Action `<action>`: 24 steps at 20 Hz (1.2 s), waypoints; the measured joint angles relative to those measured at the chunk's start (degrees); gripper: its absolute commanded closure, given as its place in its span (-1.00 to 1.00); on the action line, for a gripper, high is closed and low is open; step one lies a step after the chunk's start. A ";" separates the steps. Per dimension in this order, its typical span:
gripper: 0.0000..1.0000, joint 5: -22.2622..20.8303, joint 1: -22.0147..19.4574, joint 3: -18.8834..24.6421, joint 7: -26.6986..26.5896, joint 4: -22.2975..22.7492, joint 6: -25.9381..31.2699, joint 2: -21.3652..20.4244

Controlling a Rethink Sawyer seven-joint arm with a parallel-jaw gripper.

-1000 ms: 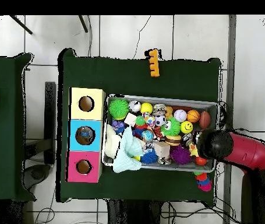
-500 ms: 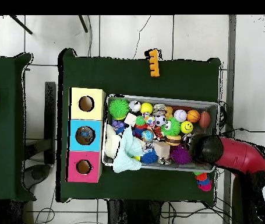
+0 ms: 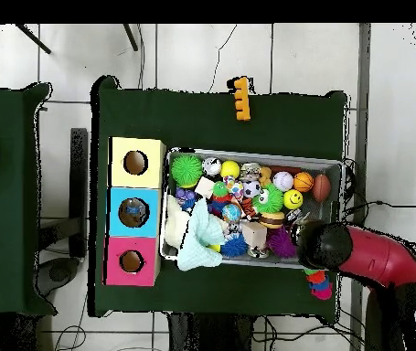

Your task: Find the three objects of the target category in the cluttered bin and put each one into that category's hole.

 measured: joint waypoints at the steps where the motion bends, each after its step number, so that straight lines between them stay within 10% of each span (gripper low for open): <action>1: 1.00 0.10 -0.01 -0.03 0.00 -0.01 0.00 -0.11; 24: 1.00 6.70 5.77 -3.65 0.01 3.10 1.77 -10.91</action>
